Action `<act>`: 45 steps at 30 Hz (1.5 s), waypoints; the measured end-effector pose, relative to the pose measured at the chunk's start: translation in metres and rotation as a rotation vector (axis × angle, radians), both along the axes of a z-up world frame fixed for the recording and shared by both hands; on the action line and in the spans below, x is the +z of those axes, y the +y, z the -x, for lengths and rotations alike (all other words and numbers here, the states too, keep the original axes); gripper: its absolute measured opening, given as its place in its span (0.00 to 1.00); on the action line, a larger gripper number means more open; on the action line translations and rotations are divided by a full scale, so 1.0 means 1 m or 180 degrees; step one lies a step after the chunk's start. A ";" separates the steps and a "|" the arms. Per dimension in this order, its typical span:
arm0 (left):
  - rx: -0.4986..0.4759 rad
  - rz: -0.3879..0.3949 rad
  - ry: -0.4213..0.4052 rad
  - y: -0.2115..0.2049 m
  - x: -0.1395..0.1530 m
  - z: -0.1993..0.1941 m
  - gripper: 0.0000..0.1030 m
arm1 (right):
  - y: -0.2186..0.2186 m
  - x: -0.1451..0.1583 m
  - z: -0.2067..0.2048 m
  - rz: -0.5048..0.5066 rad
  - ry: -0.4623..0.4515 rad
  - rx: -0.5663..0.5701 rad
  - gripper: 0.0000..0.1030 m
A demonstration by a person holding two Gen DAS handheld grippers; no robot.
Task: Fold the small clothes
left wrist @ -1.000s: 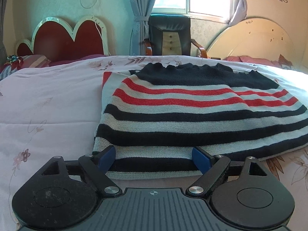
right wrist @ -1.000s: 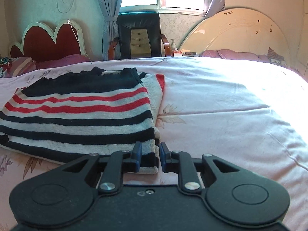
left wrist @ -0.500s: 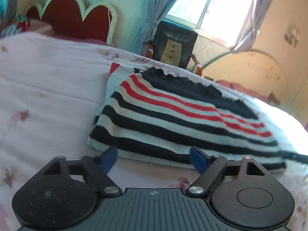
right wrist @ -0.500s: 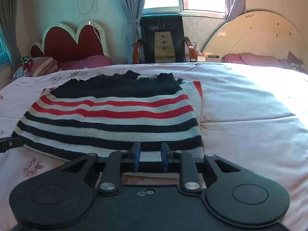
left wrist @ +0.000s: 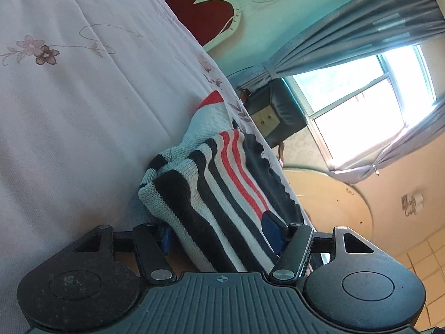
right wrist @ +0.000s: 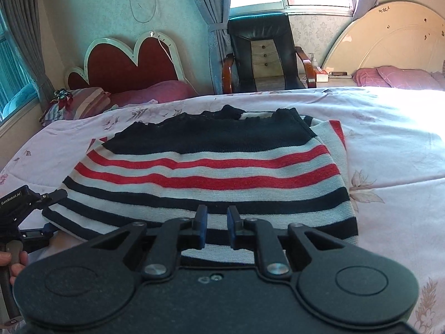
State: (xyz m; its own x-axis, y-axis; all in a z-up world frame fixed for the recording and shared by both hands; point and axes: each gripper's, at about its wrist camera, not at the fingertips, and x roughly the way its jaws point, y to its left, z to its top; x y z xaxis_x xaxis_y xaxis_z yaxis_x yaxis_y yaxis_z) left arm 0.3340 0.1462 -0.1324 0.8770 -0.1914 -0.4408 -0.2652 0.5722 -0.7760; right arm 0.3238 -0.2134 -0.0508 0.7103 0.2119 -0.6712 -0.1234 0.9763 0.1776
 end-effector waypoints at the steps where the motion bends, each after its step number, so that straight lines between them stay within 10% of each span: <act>1: 0.0013 0.0018 -0.0014 0.001 -0.001 -0.005 0.61 | 0.001 -0.001 -0.004 -0.0021 0.0012 0.0014 0.12; 9: 0.0141 0.0127 -0.0021 0.008 -0.004 -0.035 0.60 | 0.020 -0.010 -0.034 -0.0177 0.0068 0.0254 0.04; 13: 0.0173 0.0192 0.0113 0.015 -0.010 -0.046 0.25 | 0.033 -0.017 -0.050 -0.0202 0.0124 0.0317 0.04; 16: 0.0078 0.0170 0.0109 0.017 -0.015 -0.050 0.20 | 0.041 -0.021 -0.058 -0.0207 0.0147 0.0341 0.04; 19: 0.0144 0.0368 -0.0229 0.021 -0.008 -0.039 0.19 | 0.049 -0.025 -0.061 -0.0153 0.0166 0.0388 0.04; 27: 0.0110 0.0416 -0.0026 0.023 -0.023 -0.046 0.18 | 0.046 -0.037 -0.062 -0.0140 0.0267 0.0407 0.01; 34: -0.0265 0.0725 -0.0647 0.004 0.017 -0.050 0.18 | 0.037 -0.045 -0.064 -0.0248 0.0273 0.0354 0.00; 40: -0.1064 0.0169 -0.0714 -0.073 0.077 -0.086 0.19 | 0.016 -0.049 -0.070 -0.0741 0.0410 0.0160 0.00; 45: -0.1562 -0.0245 -0.0317 -0.157 0.070 -0.115 0.19 | -0.050 -0.033 -0.049 -0.1247 0.0267 -0.0468 0.09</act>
State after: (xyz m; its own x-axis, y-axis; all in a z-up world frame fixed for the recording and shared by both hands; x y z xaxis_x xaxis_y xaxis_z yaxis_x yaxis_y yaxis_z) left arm 0.4487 -0.0108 -0.0625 0.7303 -0.5617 -0.3887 0.1224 0.6674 -0.7345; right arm 0.3724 -0.2638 -0.0837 0.6983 0.3629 -0.6170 0.0429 0.8392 0.5421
